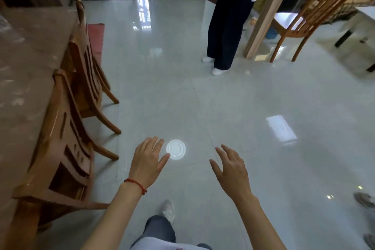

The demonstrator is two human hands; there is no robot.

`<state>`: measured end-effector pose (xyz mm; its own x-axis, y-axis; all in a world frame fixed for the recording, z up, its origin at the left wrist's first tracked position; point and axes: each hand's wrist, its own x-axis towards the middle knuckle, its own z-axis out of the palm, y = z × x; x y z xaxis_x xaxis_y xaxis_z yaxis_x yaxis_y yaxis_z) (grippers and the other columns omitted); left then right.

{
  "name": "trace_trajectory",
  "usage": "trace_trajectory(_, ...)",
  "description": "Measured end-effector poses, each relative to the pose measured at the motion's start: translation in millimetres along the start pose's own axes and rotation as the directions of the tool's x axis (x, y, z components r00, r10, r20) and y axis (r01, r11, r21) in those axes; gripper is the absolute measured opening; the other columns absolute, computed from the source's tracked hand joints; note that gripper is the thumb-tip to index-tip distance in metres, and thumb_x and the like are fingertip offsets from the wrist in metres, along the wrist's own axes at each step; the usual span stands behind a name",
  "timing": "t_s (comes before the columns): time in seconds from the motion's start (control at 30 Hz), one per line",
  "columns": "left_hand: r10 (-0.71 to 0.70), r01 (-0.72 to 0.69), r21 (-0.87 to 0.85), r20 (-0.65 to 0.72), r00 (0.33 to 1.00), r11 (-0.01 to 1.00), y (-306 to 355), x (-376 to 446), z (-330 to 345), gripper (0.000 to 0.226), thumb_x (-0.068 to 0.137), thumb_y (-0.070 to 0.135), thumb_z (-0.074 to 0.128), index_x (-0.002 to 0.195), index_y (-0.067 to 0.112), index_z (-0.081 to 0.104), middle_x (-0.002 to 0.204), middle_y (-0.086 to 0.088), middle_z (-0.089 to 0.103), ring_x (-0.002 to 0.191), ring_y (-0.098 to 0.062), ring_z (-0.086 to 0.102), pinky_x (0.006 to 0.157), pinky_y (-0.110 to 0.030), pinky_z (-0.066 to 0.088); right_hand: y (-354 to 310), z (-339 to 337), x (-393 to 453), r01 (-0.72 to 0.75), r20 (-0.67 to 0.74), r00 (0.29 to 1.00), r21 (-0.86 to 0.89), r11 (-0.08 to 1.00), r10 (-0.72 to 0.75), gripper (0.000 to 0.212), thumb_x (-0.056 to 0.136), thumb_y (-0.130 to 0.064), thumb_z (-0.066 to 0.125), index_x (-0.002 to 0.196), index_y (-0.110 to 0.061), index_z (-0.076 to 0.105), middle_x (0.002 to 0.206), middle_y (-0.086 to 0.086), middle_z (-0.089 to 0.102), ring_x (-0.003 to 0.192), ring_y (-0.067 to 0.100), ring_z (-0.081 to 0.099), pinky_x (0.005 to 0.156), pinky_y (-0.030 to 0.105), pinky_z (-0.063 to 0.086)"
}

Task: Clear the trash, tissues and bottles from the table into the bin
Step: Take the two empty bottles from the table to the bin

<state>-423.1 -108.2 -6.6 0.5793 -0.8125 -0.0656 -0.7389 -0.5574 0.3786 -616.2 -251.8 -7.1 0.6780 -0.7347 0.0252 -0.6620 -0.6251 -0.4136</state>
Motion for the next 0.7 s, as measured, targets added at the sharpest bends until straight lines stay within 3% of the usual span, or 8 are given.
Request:
trace_trajectory(0.1,-0.014,0.014,0.012,-0.015,1.000,1.000,-17,46,-13,0.052,0.091,0.040,0.045,0.133,0.009,0.041,0.140,-0.014,0.044,0.133,-0.029,0.035,0.111,-0.039,0.025,-12,2,50,0.013,-0.015,1.000,0.010,1.000,-0.013,0.043,0.088,-0.031,0.059,0.125,-0.010,0.054,0.133,0.013,0.053,0.124,0.030,0.048,0.099,0.043,0.040)
trace_trajectory(0.23,-0.013,0.014,0.017,-0.042,0.999,1.000,-32,101,-30,0.074,0.086,0.058,0.014,0.133,0.008,0.042,0.140,-0.014,0.045,0.133,-0.030,0.035,0.111,-0.041,0.026,-25,6,110,0.016,-0.035,0.999,0.028,0.999,-0.015,0.042,0.087,-0.029,0.061,0.123,-0.009,0.055,0.131,0.014,0.055,0.122,0.031,0.050,0.097,0.043,0.041)
trace_trajectory(0.37,-0.047,0.047,0.009,-0.023,0.999,0.999,-42,151,-32,0.053,0.092,0.041,0.042,0.135,0.011,0.038,0.144,-0.012,0.040,0.136,-0.028,0.030,0.113,-0.039,0.023,-31,11,161,0.030,-0.026,0.999,0.048,0.998,-0.028,0.042,0.087,-0.029,0.061,0.123,-0.009,0.056,0.131,0.013,0.055,0.121,0.030,0.051,0.097,0.043,0.042)
trace_trajectory(0.7,-0.128,0.128,0.011,-0.006,0.992,0.992,-46,309,-31,0.055,0.092,0.043,0.039,0.139,0.016,0.031,0.149,-0.007,0.033,0.140,-0.024,0.022,0.115,-0.035,0.018,-10,24,342,0.090,0.061,0.994,0.053,0.995,-0.093,0.045,0.090,-0.034,0.054,0.129,-0.013,0.050,0.140,0.008,0.047,0.129,0.026,0.042,0.104,0.039,0.035)
